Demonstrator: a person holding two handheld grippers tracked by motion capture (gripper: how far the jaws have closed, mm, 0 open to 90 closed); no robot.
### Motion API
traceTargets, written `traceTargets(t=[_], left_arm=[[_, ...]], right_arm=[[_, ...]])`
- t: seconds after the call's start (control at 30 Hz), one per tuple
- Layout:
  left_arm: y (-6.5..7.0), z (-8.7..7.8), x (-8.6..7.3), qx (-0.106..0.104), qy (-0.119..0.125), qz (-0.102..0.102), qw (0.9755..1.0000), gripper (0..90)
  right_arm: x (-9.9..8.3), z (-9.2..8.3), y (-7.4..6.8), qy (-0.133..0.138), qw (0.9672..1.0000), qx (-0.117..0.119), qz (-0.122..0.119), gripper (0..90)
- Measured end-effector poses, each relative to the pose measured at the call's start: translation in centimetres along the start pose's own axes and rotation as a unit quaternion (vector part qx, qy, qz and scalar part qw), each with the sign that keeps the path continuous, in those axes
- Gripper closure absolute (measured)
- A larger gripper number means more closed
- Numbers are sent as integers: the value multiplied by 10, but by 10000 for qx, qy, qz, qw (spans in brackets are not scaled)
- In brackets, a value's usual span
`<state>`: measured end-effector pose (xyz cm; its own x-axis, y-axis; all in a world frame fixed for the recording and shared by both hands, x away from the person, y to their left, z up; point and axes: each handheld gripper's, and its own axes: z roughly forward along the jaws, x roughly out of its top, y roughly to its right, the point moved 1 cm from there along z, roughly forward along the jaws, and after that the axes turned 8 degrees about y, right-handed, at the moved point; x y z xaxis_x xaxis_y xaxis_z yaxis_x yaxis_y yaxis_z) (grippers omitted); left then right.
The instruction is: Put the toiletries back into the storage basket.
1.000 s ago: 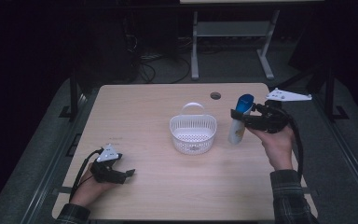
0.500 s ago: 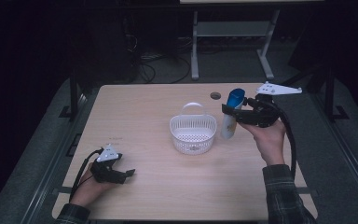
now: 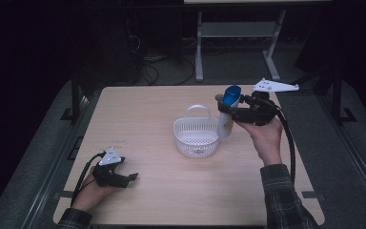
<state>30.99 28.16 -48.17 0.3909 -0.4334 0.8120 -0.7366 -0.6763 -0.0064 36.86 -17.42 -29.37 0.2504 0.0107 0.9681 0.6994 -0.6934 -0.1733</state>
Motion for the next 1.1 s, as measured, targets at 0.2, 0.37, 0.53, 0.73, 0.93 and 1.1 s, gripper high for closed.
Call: traceTargets(t=[0.2, 0.37, 0.53, 0.73, 0.93, 1.1], left_arm=[[0, 0, 0, -2, -2, 3, 10000, 131], [0, 0, 0, -10, 4, 2, 10000, 131], [0, 0, 0, -8, 8, 7, 10000, 131], [0, 0, 0, -14, 10, 8, 10000, 131], [0, 0, 0, -24, 11, 10, 10000, 131], [0, 0, 0, -31, 10, 11, 10000, 131]], right_arm=[[2, 9, -3, 35, 10000, 48, -19, 347], [-1, 17, -3, 4, 10000, 50, -10, 347], [-5, 25, -4, -44, 10000, 64, -16, 347], [-8, 30, -3, -108, 9999, 76, -52, 347], [-11, 36, -3, -179, 9997, 107, -91, 346], [-14, 41, -2, -239, 9996, 109, -83, 346]])
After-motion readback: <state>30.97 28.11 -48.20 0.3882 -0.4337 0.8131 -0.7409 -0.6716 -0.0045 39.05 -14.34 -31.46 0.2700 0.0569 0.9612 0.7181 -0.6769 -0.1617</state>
